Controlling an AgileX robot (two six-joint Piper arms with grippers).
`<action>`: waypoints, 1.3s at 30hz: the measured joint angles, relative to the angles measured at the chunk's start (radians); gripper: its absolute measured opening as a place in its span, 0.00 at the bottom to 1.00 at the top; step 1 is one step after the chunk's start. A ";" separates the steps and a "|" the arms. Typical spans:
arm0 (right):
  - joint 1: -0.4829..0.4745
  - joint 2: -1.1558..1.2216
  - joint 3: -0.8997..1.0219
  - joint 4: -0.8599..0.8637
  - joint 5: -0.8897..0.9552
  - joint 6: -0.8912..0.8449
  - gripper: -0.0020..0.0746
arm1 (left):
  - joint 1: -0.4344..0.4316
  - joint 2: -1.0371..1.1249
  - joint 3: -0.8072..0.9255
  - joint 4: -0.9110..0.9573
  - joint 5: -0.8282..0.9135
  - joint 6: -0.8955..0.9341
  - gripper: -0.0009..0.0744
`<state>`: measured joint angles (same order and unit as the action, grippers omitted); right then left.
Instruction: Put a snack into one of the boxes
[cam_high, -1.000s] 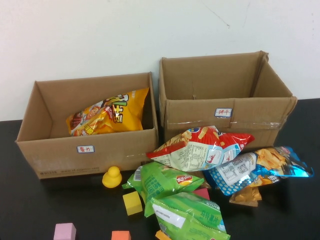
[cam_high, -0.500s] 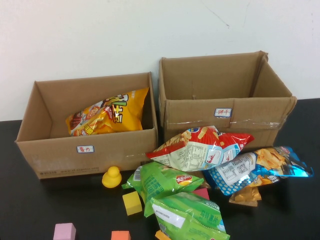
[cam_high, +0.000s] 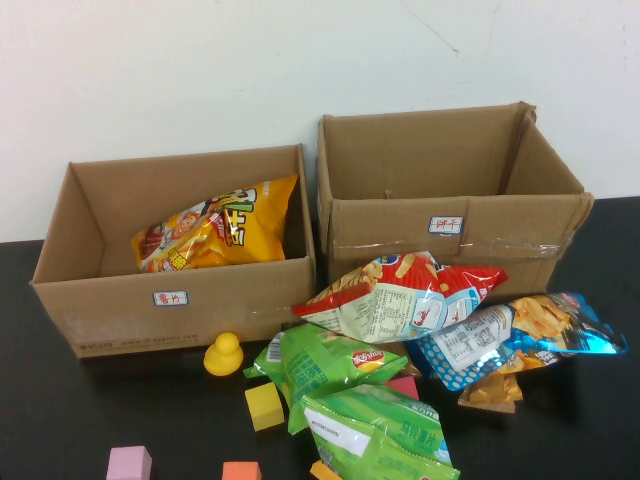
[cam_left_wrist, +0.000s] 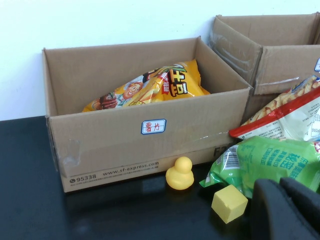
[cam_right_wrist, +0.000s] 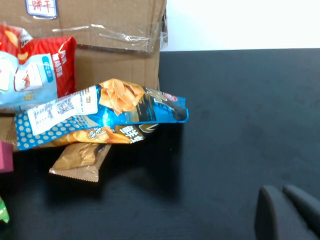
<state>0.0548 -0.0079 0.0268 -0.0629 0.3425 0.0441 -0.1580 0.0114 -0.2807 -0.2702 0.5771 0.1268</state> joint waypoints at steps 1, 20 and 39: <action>0.000 0.000 0.000 0.000 0.000 0.000 0.02 | 0.000 0.000 0.000 0.000 0.000 0.000 0.01; 0.000 0.000 0.000 0.000 0.000 0.000 0.02 | 0.004 -0.019 0.021 0.181 -0.023 -0.055 0.01; 0.000 0.000 0.000 -0.002 0.000 0.000 0.02 | 0.198 -0.024 0.306 0.311 -0.379 -0.181 0.01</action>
<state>0.0548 -0.0084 0.0268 -0.0649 0.3425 0.0441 0.0397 -0.0128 0.0258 0.0411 0.1979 -0.0540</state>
